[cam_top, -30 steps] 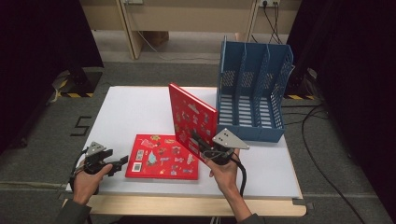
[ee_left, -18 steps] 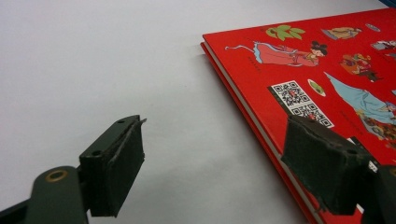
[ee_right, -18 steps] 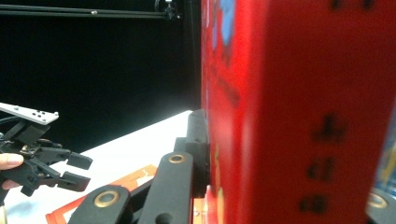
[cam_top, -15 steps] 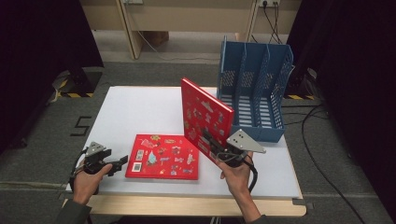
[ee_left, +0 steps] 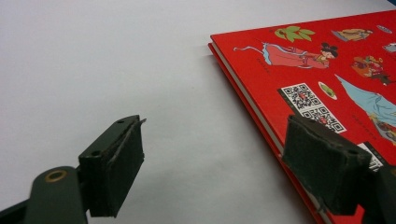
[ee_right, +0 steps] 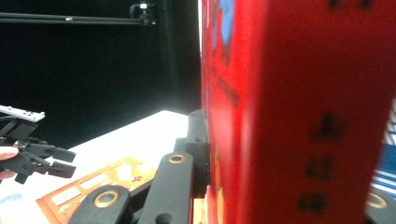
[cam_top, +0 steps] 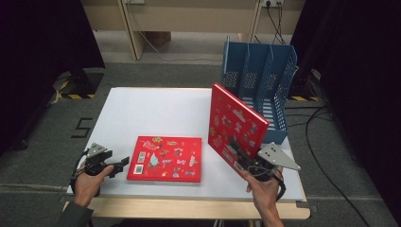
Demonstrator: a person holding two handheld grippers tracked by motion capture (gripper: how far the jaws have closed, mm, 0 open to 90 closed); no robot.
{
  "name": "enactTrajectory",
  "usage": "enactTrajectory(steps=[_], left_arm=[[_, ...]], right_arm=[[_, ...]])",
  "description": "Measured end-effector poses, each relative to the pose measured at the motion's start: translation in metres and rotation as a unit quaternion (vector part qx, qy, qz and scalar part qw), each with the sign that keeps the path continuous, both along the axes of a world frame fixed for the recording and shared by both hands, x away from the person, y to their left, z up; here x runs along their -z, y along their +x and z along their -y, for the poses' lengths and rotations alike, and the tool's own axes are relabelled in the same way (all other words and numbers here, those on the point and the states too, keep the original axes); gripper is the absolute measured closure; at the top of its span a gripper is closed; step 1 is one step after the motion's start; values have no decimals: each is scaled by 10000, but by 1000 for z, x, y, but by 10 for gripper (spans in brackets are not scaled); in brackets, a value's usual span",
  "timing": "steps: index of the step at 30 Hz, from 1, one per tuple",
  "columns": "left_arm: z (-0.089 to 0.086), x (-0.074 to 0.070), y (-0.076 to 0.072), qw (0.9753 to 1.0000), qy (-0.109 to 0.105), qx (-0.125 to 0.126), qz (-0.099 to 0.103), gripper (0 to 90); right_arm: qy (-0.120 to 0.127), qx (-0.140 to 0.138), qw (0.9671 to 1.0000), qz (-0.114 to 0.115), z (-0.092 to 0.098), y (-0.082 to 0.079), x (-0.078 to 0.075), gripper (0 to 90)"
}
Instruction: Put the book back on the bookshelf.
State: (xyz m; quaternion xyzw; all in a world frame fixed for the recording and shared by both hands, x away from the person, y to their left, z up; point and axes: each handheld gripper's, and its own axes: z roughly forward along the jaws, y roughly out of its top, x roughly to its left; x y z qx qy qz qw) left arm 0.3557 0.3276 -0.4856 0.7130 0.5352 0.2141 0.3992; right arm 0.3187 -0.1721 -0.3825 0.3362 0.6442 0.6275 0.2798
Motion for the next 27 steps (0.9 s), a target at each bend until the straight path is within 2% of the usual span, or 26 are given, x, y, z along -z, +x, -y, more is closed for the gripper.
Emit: enactTrajectory(steps=[5, 10, 13, 16, 19, 23, 27], left_arm=[[0, 0, 0, 10000, 0, -14, 8, 193], [1, 0, 0, 10000, 19, -6, -1, 193], [0, 0, 0, 10000, 33, -7, -6, 193], [1, 0, 0, 10000, 48, -3, -11, 193], [1, 0, 0, 10000, 42, -8, -6, 193], [1, 0, 0, 10000, 38, -8, -12, 193], [1, 0, 0, 10000, 31, -2, -17, 192]], right_arm=[[48, 254, 9997, 40, 17, -7, -6, 796], [74, 506, 9986, 95, 33, -3, -15, 795], [2, 693, 9975, 144, 41, 2, -20, 795], [55, 864, 9962, 94, 49, 10, -24, 795], [114, 1094, 9938, 135, 53, 20, -26, 795], [37, 1377, 9903, 210, 54, 36, -30, 795], [19, 1512, 9884, 169, 54, 51, -31, 795]])
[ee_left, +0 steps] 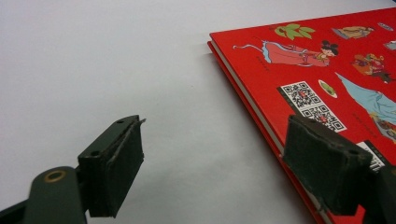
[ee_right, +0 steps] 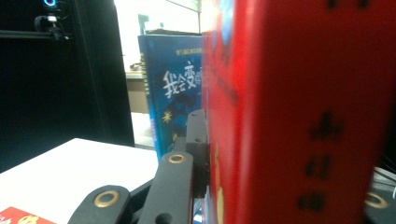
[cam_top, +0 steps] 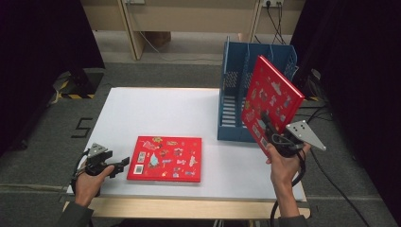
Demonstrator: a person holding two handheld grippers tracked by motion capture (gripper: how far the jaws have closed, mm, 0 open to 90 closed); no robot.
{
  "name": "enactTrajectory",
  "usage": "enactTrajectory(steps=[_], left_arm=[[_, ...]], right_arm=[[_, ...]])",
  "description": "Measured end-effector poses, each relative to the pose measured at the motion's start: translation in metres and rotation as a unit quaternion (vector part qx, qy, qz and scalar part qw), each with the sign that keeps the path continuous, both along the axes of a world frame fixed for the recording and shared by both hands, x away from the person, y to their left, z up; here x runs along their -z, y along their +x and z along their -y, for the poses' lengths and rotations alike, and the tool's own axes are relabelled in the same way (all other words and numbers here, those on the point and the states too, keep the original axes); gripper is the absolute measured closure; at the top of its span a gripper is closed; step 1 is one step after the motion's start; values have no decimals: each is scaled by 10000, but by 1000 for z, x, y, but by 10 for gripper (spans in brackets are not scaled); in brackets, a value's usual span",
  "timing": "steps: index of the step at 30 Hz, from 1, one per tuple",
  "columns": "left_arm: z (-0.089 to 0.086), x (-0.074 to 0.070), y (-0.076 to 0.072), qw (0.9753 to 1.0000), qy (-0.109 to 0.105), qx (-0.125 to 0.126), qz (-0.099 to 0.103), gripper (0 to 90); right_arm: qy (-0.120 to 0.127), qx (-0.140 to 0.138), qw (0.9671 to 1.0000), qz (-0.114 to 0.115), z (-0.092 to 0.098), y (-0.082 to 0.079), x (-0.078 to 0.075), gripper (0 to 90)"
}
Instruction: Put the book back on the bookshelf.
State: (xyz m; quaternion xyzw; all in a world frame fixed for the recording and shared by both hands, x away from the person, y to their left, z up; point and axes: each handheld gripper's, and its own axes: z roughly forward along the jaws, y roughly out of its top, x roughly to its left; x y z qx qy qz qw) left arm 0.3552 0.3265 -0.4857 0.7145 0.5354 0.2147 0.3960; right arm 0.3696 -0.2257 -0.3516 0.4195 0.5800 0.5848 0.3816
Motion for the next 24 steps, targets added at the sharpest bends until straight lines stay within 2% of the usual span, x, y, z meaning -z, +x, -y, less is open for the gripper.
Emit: enactTrajectory(steps=[9, 13, 16, 21, 24], left_arm=[[0, 0, 0, 10000, -5, 10, 13, 191], [1, 0, 0, 10000, -14, 17, 19, 191], [1, -1, 0, 10000, -17, 19, 21, 191], [1, -1, -1, 10000, -31, 15, 30, 191], [1, 0, 0, 10000, -32, 31, 26, 191]], right_arm=[[205, 342, 9992, -68, -2, 35, 1, 795], [89, 518, 9986, -97, -5, 50, 0, 795], [91, 596, 9982, -72, -6, 63, 1, 795], [146, 841, 9961, -208, -8, 88, 3, 795], [92, 978, 9948, -261, -10, 99, 5, 795]])
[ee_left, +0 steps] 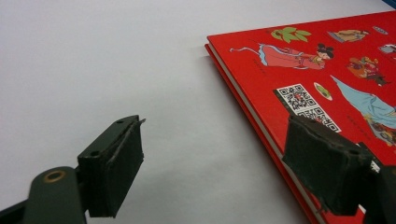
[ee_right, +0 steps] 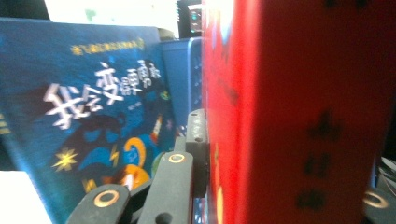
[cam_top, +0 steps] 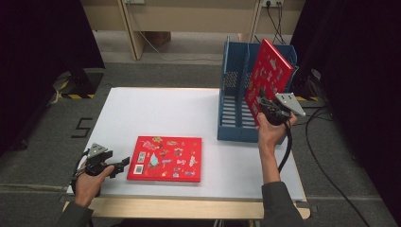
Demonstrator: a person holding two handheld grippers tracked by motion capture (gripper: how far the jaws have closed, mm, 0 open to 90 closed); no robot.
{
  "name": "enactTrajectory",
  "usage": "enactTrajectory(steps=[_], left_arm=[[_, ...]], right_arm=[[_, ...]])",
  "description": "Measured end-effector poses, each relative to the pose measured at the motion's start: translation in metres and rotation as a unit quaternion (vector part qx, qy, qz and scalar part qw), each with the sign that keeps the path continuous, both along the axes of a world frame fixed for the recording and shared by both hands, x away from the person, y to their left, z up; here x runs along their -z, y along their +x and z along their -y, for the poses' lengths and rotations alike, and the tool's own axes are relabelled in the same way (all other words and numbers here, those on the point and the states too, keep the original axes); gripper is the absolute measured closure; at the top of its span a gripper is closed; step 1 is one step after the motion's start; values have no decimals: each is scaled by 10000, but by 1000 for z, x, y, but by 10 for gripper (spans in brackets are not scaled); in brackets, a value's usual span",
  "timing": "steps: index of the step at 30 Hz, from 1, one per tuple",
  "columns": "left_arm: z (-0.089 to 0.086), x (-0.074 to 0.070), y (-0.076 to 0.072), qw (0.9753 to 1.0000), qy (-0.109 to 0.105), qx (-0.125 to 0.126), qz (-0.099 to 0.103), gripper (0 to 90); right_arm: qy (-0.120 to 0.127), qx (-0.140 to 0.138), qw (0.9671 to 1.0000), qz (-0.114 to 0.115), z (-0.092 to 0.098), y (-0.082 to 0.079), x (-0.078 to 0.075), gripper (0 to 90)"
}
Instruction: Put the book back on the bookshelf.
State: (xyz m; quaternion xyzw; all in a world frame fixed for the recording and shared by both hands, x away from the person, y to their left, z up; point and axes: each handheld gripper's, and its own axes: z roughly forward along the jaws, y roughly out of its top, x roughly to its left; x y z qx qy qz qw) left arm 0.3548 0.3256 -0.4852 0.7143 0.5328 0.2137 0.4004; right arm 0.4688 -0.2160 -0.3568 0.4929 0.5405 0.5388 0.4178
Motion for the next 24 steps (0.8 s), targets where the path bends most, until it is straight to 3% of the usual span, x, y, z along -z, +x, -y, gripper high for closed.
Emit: enactTrajectory(steps=[10, 24], left_arm=[[0, -1, -1, 10000, -37, -18, 13, 190], [0, -1, -1, 10000, -56, -17, 13, 189]], right_arm=[[-56, 210, 9995, -238, -15, 33, 12, 794], [-121, 376, 9978, -524, -26, 63, 19, 794]])
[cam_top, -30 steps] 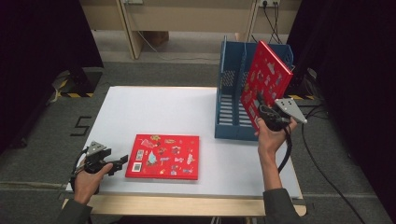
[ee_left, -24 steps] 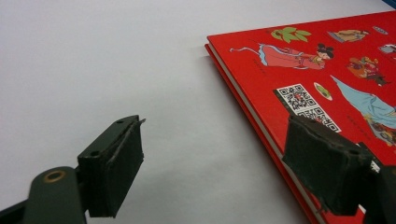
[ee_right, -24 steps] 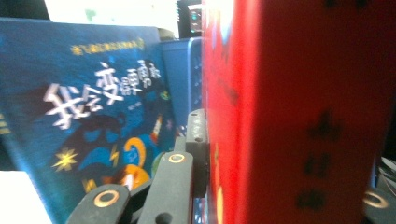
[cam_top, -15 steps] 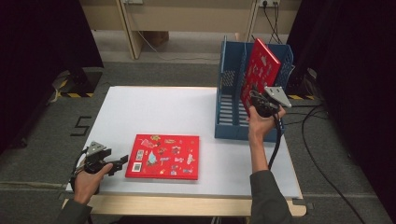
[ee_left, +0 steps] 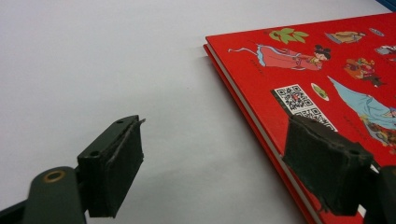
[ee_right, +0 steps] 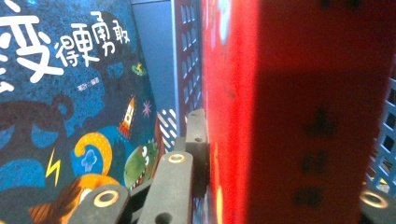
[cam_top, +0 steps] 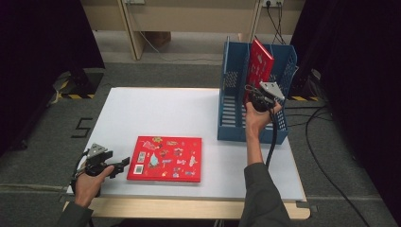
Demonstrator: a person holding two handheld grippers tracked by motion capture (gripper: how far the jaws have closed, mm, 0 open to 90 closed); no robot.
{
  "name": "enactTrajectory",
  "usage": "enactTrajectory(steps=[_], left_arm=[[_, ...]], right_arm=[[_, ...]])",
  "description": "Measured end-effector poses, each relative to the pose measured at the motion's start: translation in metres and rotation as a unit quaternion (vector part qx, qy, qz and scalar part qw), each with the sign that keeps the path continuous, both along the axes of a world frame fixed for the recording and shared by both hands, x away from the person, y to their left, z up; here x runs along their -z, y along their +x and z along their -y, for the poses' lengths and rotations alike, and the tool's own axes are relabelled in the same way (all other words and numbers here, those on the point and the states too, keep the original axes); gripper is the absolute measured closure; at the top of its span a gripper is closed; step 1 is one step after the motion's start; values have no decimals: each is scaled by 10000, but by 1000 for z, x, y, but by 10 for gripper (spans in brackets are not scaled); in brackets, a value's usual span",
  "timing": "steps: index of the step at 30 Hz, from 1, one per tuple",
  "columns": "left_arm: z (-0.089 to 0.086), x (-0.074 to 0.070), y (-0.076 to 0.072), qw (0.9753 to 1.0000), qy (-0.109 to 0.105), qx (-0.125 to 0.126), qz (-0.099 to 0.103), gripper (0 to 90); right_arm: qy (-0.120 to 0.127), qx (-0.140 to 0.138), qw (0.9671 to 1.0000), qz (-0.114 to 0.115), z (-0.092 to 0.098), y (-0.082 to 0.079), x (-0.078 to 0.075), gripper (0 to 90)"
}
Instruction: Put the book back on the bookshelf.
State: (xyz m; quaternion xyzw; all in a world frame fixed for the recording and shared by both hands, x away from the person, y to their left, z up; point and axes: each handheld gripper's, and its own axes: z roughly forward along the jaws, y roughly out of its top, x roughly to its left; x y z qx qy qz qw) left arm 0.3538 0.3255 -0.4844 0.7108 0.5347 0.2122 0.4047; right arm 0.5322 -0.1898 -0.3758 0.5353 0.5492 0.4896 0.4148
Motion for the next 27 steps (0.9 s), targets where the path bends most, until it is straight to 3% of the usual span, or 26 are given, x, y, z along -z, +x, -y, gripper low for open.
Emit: enactTrajectory(steps=[4, 15, 19, 22, 27], left_arm=[[0, 0, -1, 10000, -8, 6, 3, 189], [1, 0, -1, 10000, -37, 40, 18, 190], [1, 0, -1, 10000, -19, 30, 21, 190], [1, 0, -1, 10000, -21, 41, 26, 189], [2, 0, -1, 10000, -13, 57, 3, 189]], right_arm=[[-191, -29, 9998, -83, -5, 8, 0, 793], [-128, -42, 9993, -361, -6, 18, 10, 787], [-212, -48, 9989, -409, -5, 18, 8, 775], [-391, -75, 9973, -624, -6, 18, 6, 776], [-337, -93, 9974, -635, -7, 17, 7, 774]])
